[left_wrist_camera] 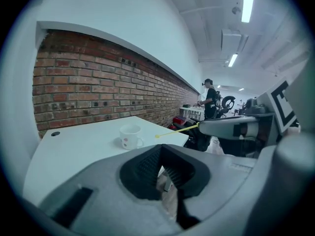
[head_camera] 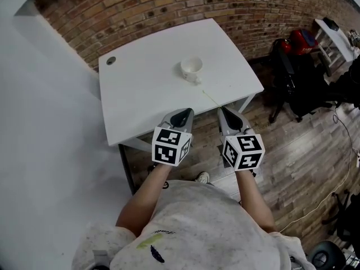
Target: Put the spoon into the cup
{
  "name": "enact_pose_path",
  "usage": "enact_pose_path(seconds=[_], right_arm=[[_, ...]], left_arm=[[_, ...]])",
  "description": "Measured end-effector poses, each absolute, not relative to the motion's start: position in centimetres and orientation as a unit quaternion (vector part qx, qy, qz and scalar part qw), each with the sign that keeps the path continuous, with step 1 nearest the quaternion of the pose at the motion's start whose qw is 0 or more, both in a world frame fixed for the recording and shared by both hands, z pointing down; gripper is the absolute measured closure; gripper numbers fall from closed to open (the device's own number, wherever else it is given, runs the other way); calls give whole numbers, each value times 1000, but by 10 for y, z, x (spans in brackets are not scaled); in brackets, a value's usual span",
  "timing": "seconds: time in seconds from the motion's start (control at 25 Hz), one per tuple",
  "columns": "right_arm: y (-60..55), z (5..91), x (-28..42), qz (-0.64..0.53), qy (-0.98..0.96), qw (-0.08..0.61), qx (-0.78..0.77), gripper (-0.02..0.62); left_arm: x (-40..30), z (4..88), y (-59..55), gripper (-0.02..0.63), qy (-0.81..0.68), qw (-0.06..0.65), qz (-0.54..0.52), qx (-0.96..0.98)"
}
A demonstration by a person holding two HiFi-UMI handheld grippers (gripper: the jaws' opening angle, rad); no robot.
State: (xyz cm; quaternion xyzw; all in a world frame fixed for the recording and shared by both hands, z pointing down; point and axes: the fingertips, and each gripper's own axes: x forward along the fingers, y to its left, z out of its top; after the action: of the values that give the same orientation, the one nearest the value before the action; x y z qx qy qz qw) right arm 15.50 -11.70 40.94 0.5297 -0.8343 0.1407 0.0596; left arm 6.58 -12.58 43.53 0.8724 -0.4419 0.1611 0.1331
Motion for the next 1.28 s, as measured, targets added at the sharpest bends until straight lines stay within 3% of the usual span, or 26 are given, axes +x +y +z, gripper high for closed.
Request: enact_pose_path(seconds=[1.28], right_arm=[[-296, 437, 118, 145, -837, 109, 515, 578]], left_arm=[[38, 457, -300, 611, -441, 148, 146, 873]])
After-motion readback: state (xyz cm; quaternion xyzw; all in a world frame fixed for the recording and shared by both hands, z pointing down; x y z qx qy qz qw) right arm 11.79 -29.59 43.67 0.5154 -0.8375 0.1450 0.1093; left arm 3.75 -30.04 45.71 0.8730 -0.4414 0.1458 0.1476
